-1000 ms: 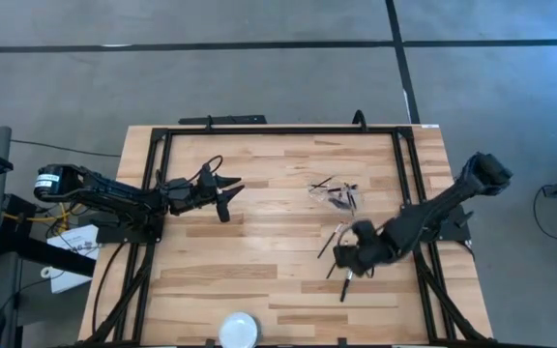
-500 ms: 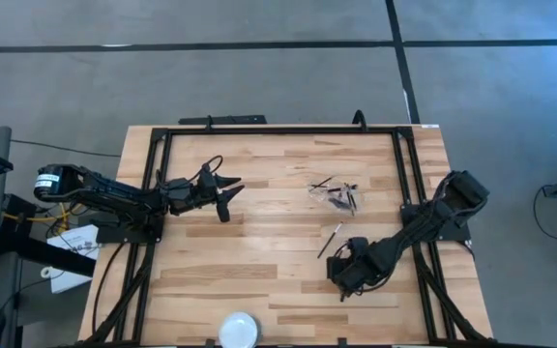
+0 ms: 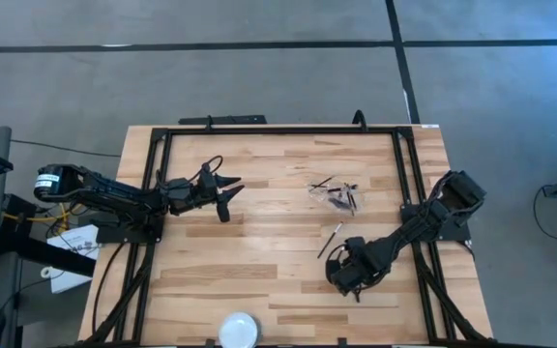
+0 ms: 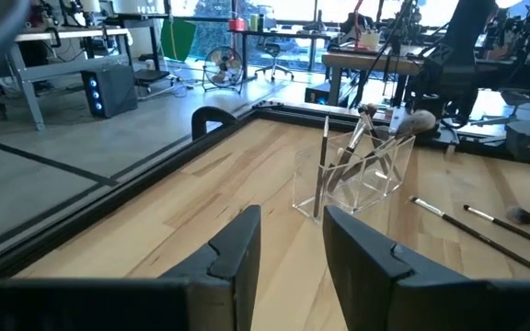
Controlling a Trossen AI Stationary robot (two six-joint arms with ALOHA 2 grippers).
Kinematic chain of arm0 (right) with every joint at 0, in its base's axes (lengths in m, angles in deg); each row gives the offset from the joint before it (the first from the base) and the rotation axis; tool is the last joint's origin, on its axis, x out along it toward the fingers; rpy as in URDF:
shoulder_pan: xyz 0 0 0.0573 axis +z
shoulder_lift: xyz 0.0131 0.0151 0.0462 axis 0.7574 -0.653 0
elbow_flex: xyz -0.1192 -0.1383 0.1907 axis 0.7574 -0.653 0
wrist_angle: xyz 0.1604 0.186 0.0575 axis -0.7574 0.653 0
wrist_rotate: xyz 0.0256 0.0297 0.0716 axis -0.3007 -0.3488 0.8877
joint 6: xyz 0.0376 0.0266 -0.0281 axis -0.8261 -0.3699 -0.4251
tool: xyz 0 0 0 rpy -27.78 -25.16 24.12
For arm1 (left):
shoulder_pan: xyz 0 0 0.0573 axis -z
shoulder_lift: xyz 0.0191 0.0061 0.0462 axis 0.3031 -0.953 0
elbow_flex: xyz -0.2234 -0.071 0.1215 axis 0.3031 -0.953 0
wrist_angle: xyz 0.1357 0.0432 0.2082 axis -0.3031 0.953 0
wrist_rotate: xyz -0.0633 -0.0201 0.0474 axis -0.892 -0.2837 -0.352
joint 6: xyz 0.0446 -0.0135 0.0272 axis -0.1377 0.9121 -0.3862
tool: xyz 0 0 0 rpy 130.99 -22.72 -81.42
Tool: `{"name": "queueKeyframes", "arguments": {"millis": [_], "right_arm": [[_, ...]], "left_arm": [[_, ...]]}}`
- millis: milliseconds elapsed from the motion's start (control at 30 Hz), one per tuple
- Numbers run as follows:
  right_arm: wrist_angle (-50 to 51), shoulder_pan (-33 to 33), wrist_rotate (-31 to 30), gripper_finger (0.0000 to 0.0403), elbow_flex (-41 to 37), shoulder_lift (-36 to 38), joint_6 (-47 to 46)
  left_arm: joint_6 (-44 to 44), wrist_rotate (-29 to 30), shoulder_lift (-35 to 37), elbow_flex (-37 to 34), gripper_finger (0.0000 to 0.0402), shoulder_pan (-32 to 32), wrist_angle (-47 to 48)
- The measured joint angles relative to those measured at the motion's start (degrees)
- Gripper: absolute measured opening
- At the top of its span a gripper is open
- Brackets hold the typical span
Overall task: Pick & Place Makeup Brushes
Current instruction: Put the black powder brush into the makeup organizer
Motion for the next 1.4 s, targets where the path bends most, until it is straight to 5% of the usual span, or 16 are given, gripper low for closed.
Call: {"name": "queueKeyframes", "arguments": {"millis": [200,500,733,833,933,1133,1400], "right_arm": [[3.61,0.05,0.54,0.0034,3.72,-0.65,3.31],[24.02,-0.50,-11.71,0.0030,17.70,-0.50,11.78],[47.15,-0.57,-42.54,0.0035,26.64,-0.27,9.96],[46.42,-0.82,-58.90,0.0035,26.29,1.44,13.45],[47.07,-2.17,-68.98,0.0032,25.73,3.70,14.52],[47.37,-6.60,-67.43,0.0038,18.69,9.54,15.25],[38.02,-10.25,-66.94,0.0030,-0.08,14.33,1.29]], "left_arm": [[0.00,0.00,0.00,0.00,0.0117,0.00,0.01],[0.32,-0.01,0.00,0.00,0.0117,0.00,-0.02],[0.42,-0.01,0.00,0.00,0.0117,0.00,-0.02],[0.42,0.00,0.00,0.00,0.0117,0.00,-0.03],[0.92,-0.02,0.00,0.00,0.0117,0.00,-0.08],[2.05,-0.02,0.00,0.00,0.0117,0.00,-0.20],[2.14,-0.02,0.00,0.00,0.0117,0.00,-0.20]]}}
